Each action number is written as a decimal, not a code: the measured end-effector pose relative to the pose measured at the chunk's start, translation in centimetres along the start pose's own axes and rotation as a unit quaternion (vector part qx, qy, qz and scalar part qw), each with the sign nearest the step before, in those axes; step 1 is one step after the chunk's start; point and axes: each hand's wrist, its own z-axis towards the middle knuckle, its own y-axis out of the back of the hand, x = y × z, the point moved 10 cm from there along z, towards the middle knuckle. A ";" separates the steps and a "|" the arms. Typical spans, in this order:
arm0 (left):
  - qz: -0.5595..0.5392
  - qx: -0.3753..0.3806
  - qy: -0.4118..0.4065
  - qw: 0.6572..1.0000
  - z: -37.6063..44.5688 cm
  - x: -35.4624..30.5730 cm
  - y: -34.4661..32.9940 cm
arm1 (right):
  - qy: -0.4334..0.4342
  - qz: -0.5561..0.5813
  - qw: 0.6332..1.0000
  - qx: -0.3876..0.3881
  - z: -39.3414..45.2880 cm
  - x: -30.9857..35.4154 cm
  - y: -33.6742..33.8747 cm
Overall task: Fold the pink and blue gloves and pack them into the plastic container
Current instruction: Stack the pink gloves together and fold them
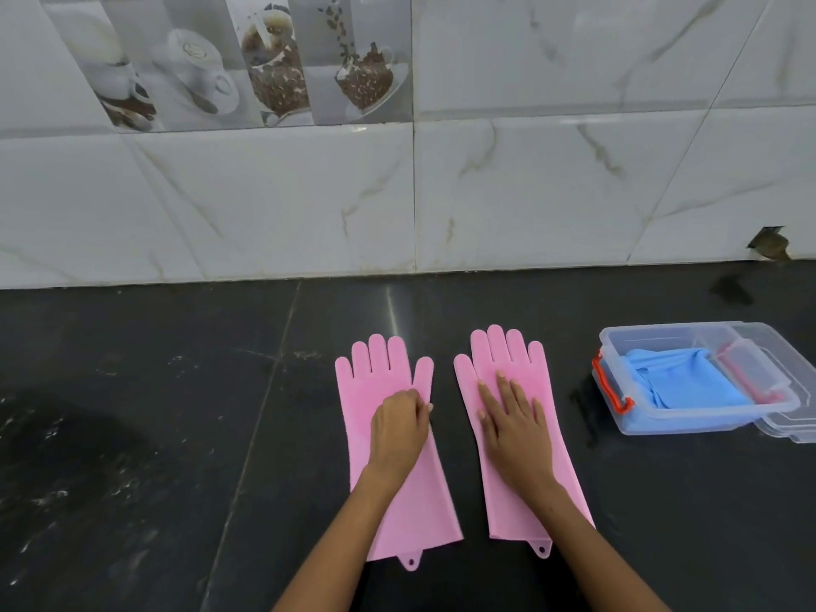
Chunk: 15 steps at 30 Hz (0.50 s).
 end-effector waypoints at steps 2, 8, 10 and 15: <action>-0.030 -0.026 -0.009 0.999 0.0 -0.2 0.0 | -0.002 0.000 1.000 0.002 0.1 -0.3 0.1; 0.057 0.027 -0.007 0.998 -0.7 1.5 -3.2 | -0.004 -0.002 1.000 0.004 0.2 -0.8 0.1; 0.112 0.040 -0.008 0.993 -1.1 1.9 -4.5 | -0.001 -0.004 1.000 0.012 0.3 -0.6 -0.1; 0.166 0.046 -0.075 0.982 -0.5 2.4 -5.3 | 0.002 0.002 1.000 0.010 0.8 -0.2 0.1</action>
